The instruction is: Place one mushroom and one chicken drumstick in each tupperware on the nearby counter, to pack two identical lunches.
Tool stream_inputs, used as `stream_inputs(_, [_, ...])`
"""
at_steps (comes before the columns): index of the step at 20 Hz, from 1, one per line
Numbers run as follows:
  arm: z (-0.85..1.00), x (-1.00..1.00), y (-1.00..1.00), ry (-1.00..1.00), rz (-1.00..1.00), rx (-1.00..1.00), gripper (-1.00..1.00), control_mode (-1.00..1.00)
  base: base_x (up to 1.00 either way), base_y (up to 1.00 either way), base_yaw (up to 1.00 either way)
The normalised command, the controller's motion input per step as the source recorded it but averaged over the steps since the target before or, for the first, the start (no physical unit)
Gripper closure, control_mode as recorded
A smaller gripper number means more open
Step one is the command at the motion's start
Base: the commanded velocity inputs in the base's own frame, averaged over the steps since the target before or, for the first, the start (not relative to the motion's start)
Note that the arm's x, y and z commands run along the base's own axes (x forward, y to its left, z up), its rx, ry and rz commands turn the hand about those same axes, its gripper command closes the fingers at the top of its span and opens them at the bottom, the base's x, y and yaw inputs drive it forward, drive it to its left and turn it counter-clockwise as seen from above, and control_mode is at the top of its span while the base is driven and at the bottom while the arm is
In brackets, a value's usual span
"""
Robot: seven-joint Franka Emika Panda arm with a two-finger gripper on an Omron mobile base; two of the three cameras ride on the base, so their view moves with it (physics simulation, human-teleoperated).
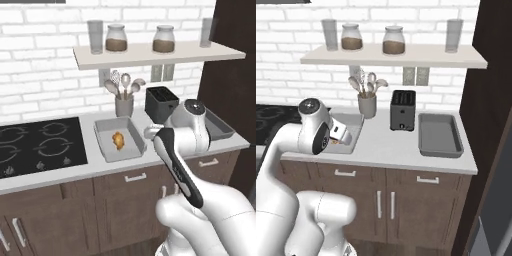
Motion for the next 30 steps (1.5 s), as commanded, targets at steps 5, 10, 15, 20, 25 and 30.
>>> stream_inputs(5, [0.00, 0.00, 0.00, 0.00, 0.00, 0.00, -1.00, 1.00, -1.00, -0.04, 0.00])
stream_inputs(10, [0.00, 0.00, 0.00, 0.00, 0.00, 0.00, -1.00, 1.00, -0.89, -0.32, -0.50])
stream_inputs(15, [0.00, 0.00, 0.00, 0.00, 0.00, 0.00, -1.00, 1.00, -0.65, -0.14, -0.74])
stream_inputs(20, [0.00, 0.00, 0.00, 0.00, 0.00, 0.00, -1.00, 1.00, -0.53, -0.26, -0.78])
stream_inputs(25, [0.00, 0.00, 0.00, 0.00, 0.00, 0.00, -1.00, 1.00, -0.17, -0.22, -0.90])
stream_inputs(30, [0.00, 0.00, 0.00, 0.00, 0.00, 0.00, -1.00, 1.00, 0.00, 0.00, -1.00])
